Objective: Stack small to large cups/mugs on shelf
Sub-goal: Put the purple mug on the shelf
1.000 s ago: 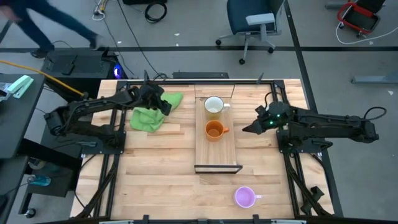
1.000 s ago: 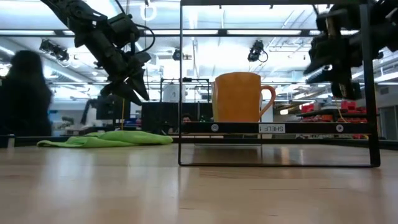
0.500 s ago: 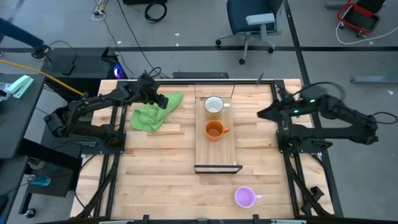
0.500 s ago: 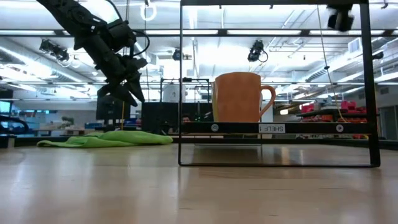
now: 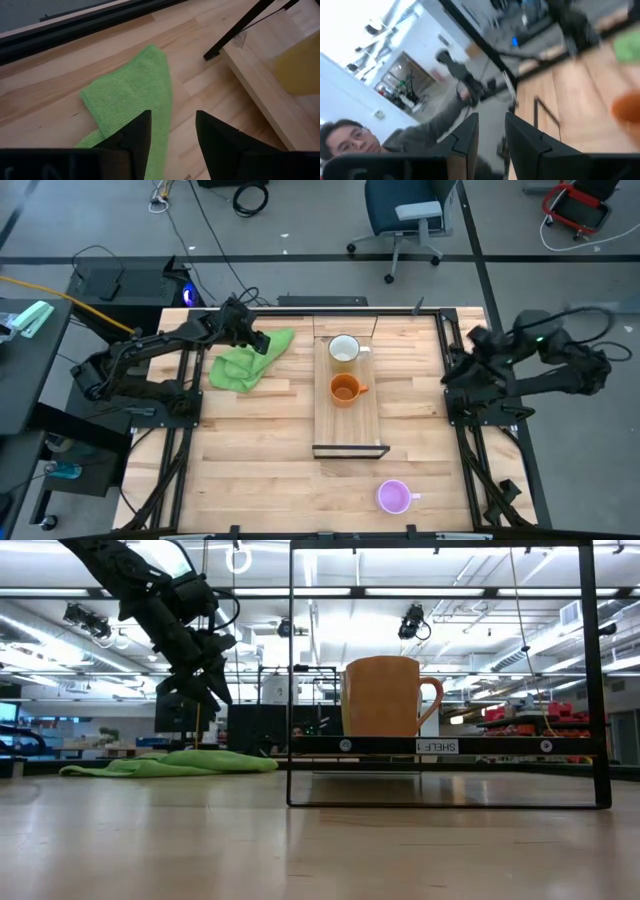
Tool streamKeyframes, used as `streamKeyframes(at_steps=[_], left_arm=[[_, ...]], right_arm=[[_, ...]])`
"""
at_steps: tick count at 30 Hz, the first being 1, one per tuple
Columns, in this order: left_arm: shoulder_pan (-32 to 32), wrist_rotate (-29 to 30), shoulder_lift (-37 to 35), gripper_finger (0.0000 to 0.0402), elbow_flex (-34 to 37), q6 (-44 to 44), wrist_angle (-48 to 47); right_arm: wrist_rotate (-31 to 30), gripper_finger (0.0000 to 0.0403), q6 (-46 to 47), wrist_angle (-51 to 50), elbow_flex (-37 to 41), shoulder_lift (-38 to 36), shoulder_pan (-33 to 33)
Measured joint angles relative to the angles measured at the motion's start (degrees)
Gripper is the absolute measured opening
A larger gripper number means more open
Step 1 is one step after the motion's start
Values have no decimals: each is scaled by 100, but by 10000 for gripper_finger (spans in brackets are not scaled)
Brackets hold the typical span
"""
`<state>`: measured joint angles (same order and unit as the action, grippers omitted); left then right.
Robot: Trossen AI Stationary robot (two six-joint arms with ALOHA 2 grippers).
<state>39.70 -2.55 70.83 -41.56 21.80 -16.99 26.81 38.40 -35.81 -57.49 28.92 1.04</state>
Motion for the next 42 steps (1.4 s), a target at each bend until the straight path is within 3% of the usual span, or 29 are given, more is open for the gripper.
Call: streamKeyframes(at_steps=[6, 11, 17, 23, 28, 33, 42], left_arm=[[-2, 0, 2, 162, 0, 2, -7], [-2, 0, 2, 162, -2, 2, -7], [-2, 0, 2, 162, -2, 3, -6], [-7, 0, 3, 162, -2, 4, -4], [-7, 0, 4, 162, -2, 4, -4], [-7, 0, 4, 162, -2, 1, -4], [-7, 15, 4, 162, -2, -1, -4]], right_arm=[[-255, 103, 688, 205, 842, 229, -818], [-402, 103, 985, 1006, 1243, 583, -1722], [-1347, 103, 1016, 1193, 1076, 1133, -2895], [-2463, 103, 1657, 1195, 915, 1733, -3946], [-3014, 103, 2364, 1191, 902, 2319, -4619], [-3315, 103, 3058, 1188, 902, 2973, -5007], [-3319, 103, 3655, 1142, 902, 3842, -5127]])
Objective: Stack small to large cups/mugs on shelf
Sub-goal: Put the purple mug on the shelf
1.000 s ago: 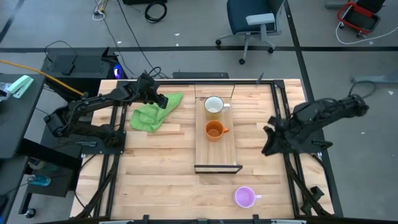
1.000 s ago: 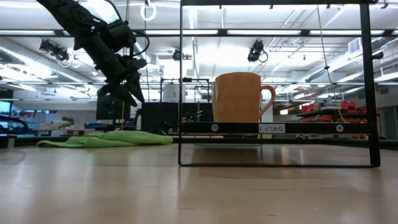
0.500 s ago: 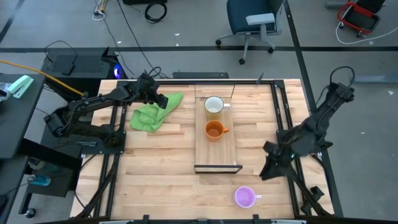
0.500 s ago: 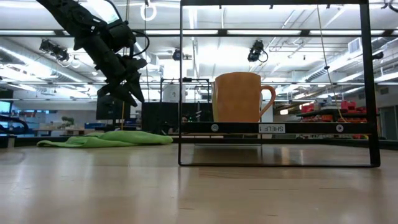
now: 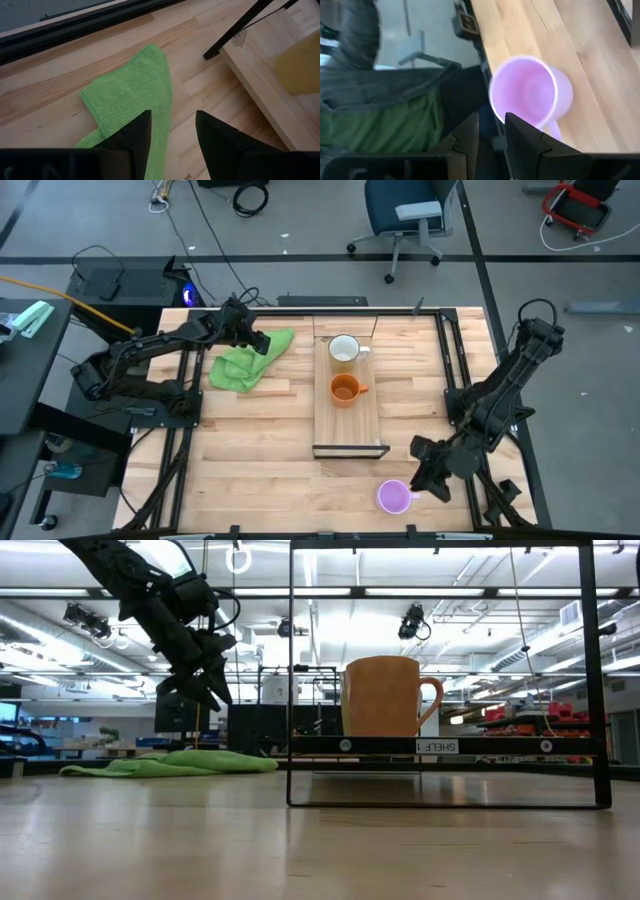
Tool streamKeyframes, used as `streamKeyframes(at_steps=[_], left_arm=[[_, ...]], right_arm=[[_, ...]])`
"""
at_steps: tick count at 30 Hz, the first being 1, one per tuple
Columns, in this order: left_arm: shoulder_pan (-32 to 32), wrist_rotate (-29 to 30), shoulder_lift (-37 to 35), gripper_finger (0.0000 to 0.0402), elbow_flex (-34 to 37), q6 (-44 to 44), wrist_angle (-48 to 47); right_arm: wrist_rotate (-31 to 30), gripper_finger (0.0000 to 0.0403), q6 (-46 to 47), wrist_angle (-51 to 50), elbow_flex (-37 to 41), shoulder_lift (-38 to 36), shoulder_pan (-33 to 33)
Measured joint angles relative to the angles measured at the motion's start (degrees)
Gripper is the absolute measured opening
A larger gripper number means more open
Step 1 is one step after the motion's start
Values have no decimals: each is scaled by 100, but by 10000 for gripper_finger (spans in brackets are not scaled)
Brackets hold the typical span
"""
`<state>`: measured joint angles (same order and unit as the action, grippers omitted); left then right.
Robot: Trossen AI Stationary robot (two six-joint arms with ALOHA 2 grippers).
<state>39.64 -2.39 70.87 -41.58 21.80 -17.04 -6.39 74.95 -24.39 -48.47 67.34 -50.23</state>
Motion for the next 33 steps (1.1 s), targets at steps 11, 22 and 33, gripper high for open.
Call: streamKeyframes(at_steps=[11, 22, 33], left_arm=[[-35, 4, 0, 162, 0, -3, -105], [-339, 160, 0, 162, 0, -207, -105], [-393, 282, 0, 162, 0, -189, -107]], right_arm=[[22, 103, 501, -850, 0, 122, -18], [-581, 103, 491, -999, -41, 123, 106], [-1861, 78, -127, -2543, -1961, 567, -603]])
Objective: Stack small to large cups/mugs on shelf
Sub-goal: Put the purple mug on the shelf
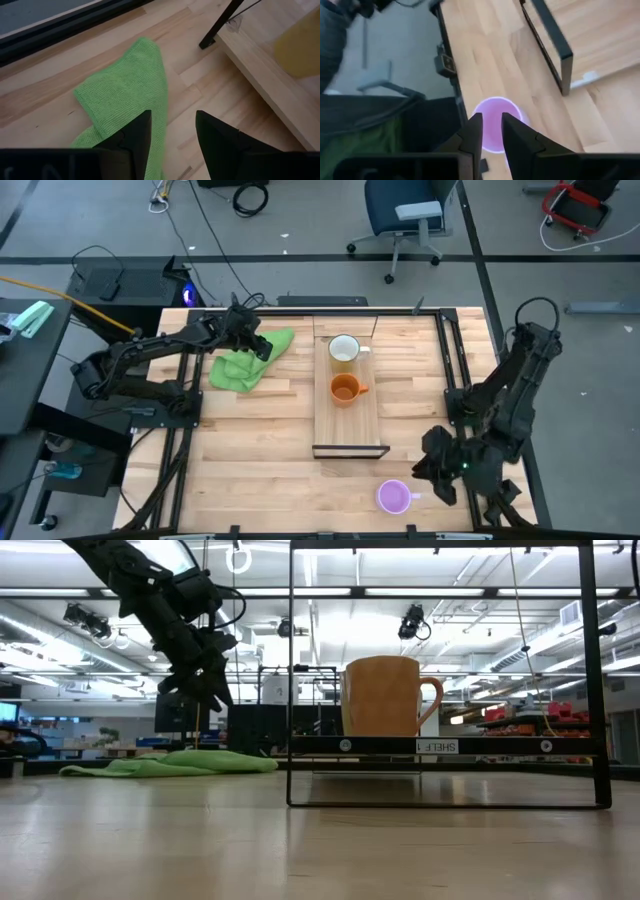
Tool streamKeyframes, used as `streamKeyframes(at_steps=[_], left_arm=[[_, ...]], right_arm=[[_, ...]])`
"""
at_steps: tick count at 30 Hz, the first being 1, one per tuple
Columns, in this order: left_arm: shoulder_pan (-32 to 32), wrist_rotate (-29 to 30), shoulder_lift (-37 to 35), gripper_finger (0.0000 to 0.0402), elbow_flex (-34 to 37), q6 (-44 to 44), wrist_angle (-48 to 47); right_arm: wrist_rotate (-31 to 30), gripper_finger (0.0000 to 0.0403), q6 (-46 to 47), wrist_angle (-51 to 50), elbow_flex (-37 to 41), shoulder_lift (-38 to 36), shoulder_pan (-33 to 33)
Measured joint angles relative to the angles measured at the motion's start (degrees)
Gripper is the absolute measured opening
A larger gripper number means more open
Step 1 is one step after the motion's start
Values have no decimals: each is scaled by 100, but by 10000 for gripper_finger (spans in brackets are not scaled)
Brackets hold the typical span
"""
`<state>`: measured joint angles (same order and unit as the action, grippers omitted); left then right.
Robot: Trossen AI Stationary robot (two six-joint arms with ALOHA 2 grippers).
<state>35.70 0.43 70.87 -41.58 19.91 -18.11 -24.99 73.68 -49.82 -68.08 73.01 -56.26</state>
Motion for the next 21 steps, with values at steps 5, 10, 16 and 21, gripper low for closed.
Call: streamKeyframes(at_steps=[5, 10, 16, 21], left_arm=[[0, 0, 0, 162, 0, 36, -4], [0, 0, 0, 162, 0, 43, -28], [0, 0, 0, 162, 0, 43, -26], [0, 0, 0, 162, 0, 41, -26]], right_arm=[[16, 73, -347, -507, -711, 796, -66], [323, 73, -196, -1471, -1255, 1565, -26], [871, 76, -48, -1740, -1395, 2085, 125], [1154, 86, -174, -1723, -1399, 2307, 297]])
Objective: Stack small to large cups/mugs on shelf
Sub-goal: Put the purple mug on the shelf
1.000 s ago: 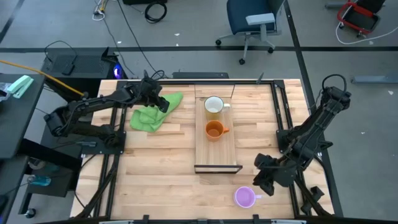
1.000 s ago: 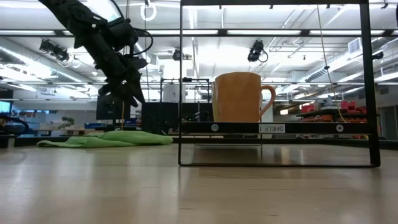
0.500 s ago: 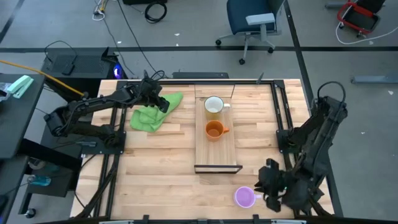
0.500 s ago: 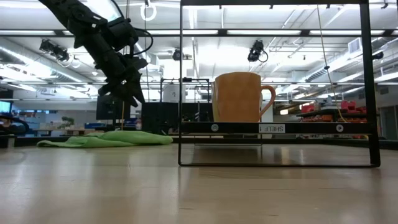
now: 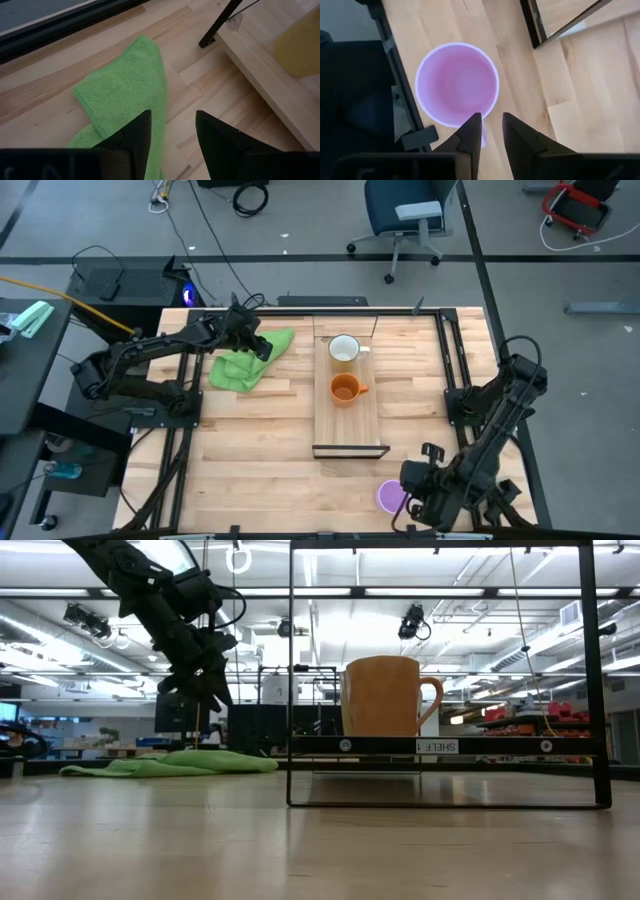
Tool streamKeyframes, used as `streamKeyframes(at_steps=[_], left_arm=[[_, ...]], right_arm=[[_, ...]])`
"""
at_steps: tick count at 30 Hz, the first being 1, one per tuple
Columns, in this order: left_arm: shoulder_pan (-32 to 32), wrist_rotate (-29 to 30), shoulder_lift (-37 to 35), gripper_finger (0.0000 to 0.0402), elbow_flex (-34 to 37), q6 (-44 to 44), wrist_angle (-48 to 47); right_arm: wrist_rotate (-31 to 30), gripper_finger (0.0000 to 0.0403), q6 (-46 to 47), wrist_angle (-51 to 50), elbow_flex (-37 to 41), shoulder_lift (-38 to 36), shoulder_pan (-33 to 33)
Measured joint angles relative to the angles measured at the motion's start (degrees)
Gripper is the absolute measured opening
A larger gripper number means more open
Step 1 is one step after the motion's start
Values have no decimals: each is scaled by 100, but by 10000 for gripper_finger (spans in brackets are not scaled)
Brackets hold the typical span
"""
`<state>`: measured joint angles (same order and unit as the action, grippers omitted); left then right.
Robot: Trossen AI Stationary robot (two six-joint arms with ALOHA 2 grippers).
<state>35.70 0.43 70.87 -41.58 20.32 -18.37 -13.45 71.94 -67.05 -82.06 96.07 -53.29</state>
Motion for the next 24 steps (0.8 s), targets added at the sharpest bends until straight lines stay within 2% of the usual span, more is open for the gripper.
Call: streamKeyframes(at_steps=[10, 24], left_arm=[[0, 0, 0, 162, -1, -4, 2], [0, 0, 0, 162, -2, -4, -55]], right_arm=[[449, 98, -626, 152, 0, 381, 347], [452, 98, -570, 450, 311, 435, 436]])
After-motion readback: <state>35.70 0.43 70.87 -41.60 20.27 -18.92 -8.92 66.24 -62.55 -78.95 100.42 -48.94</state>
